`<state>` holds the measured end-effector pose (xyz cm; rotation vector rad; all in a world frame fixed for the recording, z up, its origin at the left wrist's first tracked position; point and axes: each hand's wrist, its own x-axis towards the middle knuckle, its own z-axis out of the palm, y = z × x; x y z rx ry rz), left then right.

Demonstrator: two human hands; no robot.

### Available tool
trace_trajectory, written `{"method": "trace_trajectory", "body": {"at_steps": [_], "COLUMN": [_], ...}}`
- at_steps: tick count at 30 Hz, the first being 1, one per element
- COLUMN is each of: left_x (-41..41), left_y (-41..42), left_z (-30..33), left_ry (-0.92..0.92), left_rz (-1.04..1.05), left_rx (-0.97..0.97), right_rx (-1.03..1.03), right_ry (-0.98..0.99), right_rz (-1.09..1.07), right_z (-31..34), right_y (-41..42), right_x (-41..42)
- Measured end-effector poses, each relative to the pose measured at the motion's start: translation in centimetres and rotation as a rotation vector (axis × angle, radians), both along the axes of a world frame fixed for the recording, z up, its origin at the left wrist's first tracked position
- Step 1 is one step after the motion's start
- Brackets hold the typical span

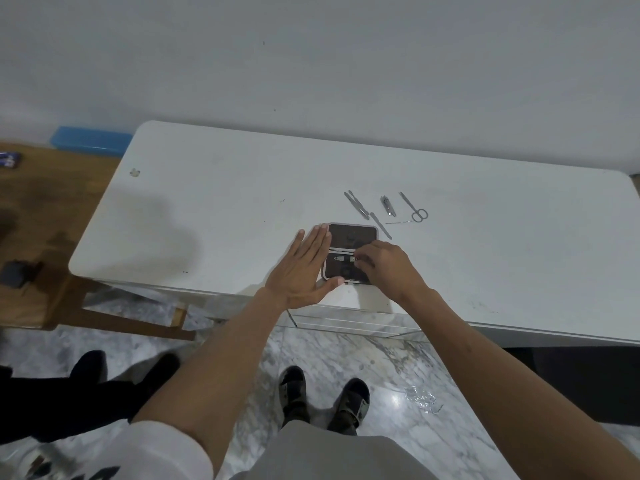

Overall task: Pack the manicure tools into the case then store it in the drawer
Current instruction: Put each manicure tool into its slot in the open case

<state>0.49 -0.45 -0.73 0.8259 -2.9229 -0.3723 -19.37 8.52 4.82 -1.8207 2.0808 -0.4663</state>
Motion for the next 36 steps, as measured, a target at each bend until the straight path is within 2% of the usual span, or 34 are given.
{"method": "trace_trajectory", "body": {"at_steps": [5, 9, 15, 24, 36], "left_x": [0.0, 0.0, -0.1, -0.1, -0.1], "left_y": [0.0, -0.1, -0.2, -0.1, -0.2], "left_z": [0.0, -0.1, -0.3, -0.2, 0.0], "left_ry": [0.009, 0.014, 0.012, 0.013, -0.036], "left_rz": [0.001, -0.002, 0.005, 0.016, 0.02], "left_rx": [0.001, 0.008, -0.021, -0.002, -0.007], "right_rx": [-0.04, -0.083, 0.118, 0.235, 0.347], "right_ry": [-0.087, -0.023, 0.08, 0.094, -0.001], "right_rz": [-0.05, -0.228, -0.383, -0.356, -0.286], "right_z": [1.9, 2.4, 2.3, 2.1, 3.0], "right_y": [-0.7, -3.9, -8.4, -10.4, -9.7], "right_x": [-1.4, -4.7, -7.4, -7.2, -7.7]}}
